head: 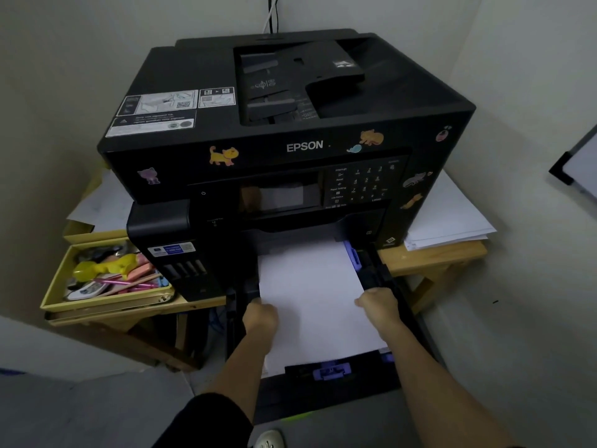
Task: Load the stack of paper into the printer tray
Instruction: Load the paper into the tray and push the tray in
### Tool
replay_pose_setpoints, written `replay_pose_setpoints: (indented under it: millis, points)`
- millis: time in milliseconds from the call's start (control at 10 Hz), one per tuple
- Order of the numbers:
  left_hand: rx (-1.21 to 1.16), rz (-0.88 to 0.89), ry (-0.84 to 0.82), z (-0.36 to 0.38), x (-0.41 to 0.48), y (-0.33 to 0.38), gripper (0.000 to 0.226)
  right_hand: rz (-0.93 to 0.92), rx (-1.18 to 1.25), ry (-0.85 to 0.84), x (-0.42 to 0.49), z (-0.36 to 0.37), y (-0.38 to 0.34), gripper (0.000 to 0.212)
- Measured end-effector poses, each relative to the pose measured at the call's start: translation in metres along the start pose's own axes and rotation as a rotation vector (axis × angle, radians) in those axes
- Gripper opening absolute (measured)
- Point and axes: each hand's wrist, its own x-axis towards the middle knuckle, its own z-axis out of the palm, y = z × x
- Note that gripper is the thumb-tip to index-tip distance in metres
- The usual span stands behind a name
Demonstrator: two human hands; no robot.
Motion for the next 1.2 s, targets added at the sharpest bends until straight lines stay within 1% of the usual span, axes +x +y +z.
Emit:
replay_pose_setpoints:
  millis: [100,200,300,400,500,600,700,800,900,1000,1100,1200]
  points:
    - [-0.598,-0.187,0.051,-0.004,0.001,0.004,0.037,0.049,-0.048,0.052,0.002,0.002,0.006,0.031]
    - [-0.421,-0.096,0.034,0.005,0.004,0.001,0.037,0.042,-0.046,0.1,0.013,0.008,0.012,0.036]
    - [-0.436,-0.107,0.034,0.008,0.002,-0.006,0.038,0.018,-0.062,0.151,0.01,0.006,0.012,0.04]
    - [-0.346,-0.113,0.074,0.004,-0.005,-0.011,0.033,-0.023,-0.058,0.161,0.007,0.005,0.016,0.025]
    - [-0.179,-0.065,0.074,0.002,-0.016,-0.011,0.036,-0.072,-0.083,0.174,0.001,0.007,0.014,0.027]
    - [-0.071,-0.051,0.081,0.003,-0.02,-0.007,0.033,-0.111,-0.132,0.177,0.001,0.008,0.012,0.027]
    - [0.009,-0.06,0.069,0.002,-0.022,-0.004,0.033,-0.098,-0.151,0.167,0.001,0.008,0.013,0.029]
    - [0.088,-0.096,0.027,0.001,-0.026,-0.003,0.039,-0.092,-0.31,0.088,-0.002,0.008,0.016,0.031]
    - [0.136,-0.033,0.03,0.003,-0.032,-0.003,0.053,-0.145,-0.546,0.012,-0.008,0.009,0.019,0.052]
    - [0.204,0.239,0.084,0.006,-0.042,-0.01,0.066,-0.38,-0.694,0.006,-0.016,0.006,0.028,0.064]
    - [0.323,0.601,-0.024,0.01,-0.054,-0.026,0.079,-0.589,-0.731,-0.183,-0.026,-0.002,0.044,0.07]
    - [0.397,0.71,-0.25,0.018,-0.069,-0.041,0.101,-0.643,-0.81,-0.396,-0.035,-0.004,0.056,0.079]
